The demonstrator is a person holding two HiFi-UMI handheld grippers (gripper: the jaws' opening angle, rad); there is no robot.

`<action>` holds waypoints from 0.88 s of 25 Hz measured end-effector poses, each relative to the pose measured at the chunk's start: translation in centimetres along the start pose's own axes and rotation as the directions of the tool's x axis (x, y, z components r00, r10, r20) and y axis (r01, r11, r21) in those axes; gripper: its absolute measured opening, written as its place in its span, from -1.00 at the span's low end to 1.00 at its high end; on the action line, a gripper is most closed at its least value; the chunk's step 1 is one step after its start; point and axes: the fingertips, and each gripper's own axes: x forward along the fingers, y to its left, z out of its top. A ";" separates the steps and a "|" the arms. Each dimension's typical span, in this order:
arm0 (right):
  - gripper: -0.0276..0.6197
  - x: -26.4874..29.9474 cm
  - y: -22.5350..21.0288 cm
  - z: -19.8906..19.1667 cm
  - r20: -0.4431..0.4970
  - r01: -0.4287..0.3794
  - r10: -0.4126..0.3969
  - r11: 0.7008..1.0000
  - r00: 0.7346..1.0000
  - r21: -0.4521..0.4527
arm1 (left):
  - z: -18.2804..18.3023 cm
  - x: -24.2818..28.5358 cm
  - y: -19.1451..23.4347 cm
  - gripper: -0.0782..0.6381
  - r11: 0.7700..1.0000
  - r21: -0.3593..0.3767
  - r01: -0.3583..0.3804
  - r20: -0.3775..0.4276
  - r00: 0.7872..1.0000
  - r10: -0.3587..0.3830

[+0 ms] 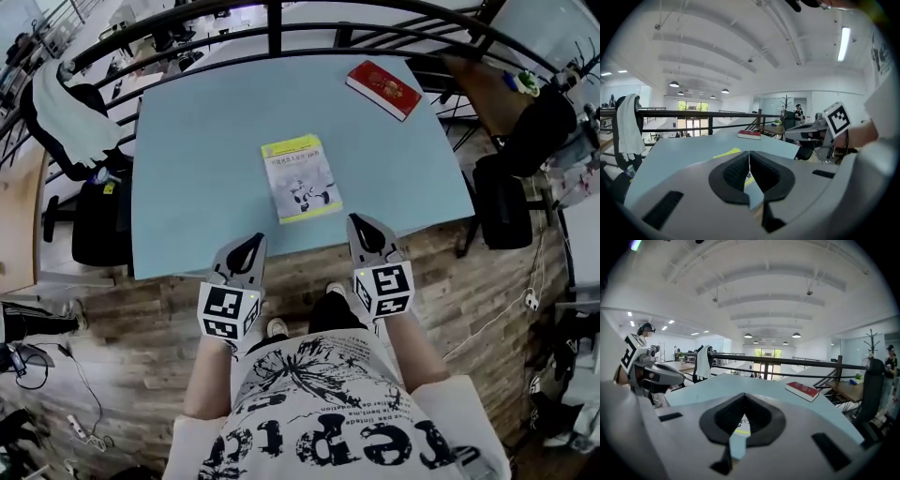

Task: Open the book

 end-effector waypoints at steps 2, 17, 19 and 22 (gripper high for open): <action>-0.89 1.0 -1.8 -0.4 -0.012 -0.033 0.033 0.999 0.999 -0.006 | -1.1 3.2 -1.3 -0.73 1.000 0.029 0.010 -0.043 0.999 -0.008; -0.89 6.4 -13.2 -5.0 -0.081 -0.245 0.242 0.969 0.967 -0.029 | -10.8 23.5 -8.1 -0.37 0.996 0.084 0.004 -0.364 0.931 0.027; -0.89 7.0 -14.1 -5.5 -0.088 -0.257 0.254 0.966 0.963 -0.024 | -11.9 24.9 -8.1 -0.31 0.988 0.155 -0.003 -0.408 0.910 0.067; -0.89 7.8 -15.0 -6.2 -0.100 -0.273 0.271 0.962 0.958 -0.014 | -13.8 26.4 -7.8 -0.28 0.963 0.270 0.007 -0.467 0.875 0.125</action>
